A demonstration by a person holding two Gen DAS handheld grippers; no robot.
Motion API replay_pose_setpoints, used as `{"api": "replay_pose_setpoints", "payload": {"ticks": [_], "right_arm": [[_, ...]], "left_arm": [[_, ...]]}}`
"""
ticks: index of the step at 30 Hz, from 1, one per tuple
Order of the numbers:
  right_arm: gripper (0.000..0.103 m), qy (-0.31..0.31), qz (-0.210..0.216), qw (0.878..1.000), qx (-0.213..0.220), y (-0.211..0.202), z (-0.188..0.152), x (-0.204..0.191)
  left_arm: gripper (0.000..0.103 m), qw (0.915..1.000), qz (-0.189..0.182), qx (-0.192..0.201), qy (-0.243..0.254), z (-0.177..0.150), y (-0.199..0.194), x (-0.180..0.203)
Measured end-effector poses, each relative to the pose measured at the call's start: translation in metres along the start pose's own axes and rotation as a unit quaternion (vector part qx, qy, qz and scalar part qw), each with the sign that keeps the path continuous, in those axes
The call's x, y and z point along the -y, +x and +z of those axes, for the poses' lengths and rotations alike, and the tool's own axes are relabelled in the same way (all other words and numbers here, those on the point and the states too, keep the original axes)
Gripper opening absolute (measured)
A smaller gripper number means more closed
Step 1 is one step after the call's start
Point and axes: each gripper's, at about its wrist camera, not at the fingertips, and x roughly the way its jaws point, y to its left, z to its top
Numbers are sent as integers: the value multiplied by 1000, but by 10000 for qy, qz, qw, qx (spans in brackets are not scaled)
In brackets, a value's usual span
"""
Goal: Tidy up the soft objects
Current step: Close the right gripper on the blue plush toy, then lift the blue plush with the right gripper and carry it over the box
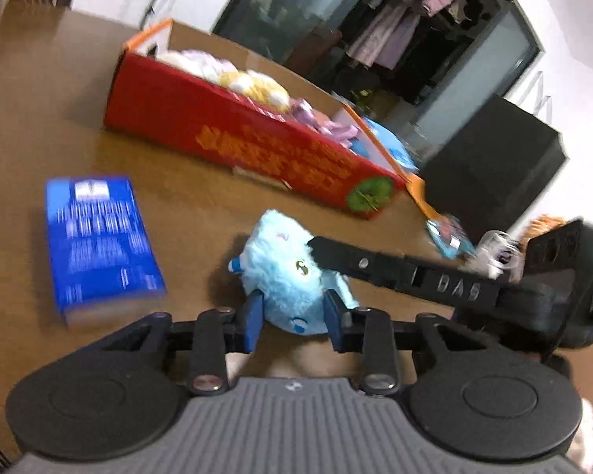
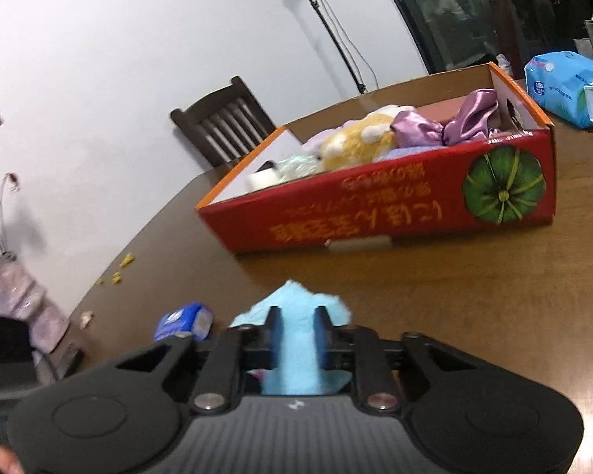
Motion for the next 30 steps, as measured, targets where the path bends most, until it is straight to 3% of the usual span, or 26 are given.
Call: {"api": "replay_pose_setpoints", "payload": {"ticks": [5,7,11,12,14,16,19,22,23,24,30], "right_arm": [[15,99,-45,9999,91,-45,-45,-15],[15,51,-74,9999,96,-64,-65,-27],[17,-134,190,9997,-9,-94,-93,-52],[19,-201,146,9997,83,-101,-97,-56],[20,-312,82,9993,205,-107,-97,-58],[30,-322,-68,9987,391,-111,-92,-55],[43,-292,-386,9975,506,-104,-86,-45],[44,-77,-519,9979,386,-91,-85,-34],[45,-29,-510,9980,374,-89,-86,-32],[44,61,-463,9983,339,-87,-87,-29],[38,402,-250,9983,340,-84,-97,-23]], "left_arm": [[32,9992,-266,-237,191,-32,-29,9],[33,9994,-207,-130,233,-42,-44,9],[33,9966,534,589,214,-43,-75,1],[33,9958,573,677,209,-42,-81,0],[40,9965,365,731,157,-41,-90,0],[49,9969,197,730,208,-42,-91,6],[53,9982,21,494,340,-48,-74,17],[51,9991,-102,250,337,-54,-57,21],[48,9992,-143,167,336,-55,-53,22],[36,9993,-162,102,308,-58,-50,20],[32,9996,-190,74,170,-56,-45,11]]}}
